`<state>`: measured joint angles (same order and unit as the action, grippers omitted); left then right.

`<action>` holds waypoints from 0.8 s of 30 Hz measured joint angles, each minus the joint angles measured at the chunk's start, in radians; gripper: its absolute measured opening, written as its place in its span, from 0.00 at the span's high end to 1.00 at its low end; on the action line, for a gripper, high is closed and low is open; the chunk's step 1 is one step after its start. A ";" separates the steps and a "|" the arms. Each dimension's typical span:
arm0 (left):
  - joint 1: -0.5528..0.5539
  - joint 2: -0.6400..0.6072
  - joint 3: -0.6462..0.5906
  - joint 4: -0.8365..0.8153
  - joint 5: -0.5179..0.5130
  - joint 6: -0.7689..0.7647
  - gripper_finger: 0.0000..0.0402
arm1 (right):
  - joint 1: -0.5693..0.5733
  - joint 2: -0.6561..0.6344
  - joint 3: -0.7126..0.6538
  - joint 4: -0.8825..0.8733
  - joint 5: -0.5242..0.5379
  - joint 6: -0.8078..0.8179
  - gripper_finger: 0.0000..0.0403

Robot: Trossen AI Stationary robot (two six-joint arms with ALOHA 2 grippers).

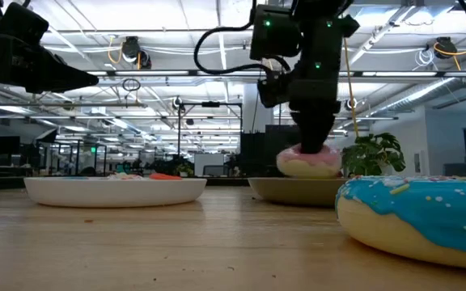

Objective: Pick & Place donuts
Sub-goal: Put the big pink donut on the gray plate

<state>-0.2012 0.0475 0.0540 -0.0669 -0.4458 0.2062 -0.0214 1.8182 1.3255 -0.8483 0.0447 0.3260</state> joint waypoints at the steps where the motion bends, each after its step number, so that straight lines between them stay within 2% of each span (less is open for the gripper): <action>1: 0.000 0.000 0.000 0.000 0.000 0.000 0.90 | -0.007 -0.001 -0.010 0.014 -0.015 0.011 0.98; 5: 0.000 0.000 0.000 0.000 0.000 0.000 0.90 | -0.020 0.002 -0.047 0.067 -0.074 0.014 0.98; 15: 0.000 0.000 0.000 0.000 0.000 -0.001 0.90 | -0.019 0.001 -0.130 0.105 -0.042 0.026 0.97; 21: 0.000 0.000 -0.001 0.007 0.000 0.017 0.90 | -0.021 0.000 -0.158 0.105 -0.044 0.029 0.91; 24: 0.000 0.000 -0.002 0.008 0.000 0.021 0.90 | -0.015 0.000 -0.158 0.106 -0.043 0.028 0.85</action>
<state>-0.2012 0.0475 0.0521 -0.0586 -0.4458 0.2268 -0.0367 1.8183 1.1675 -0.7418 0.0022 0.3541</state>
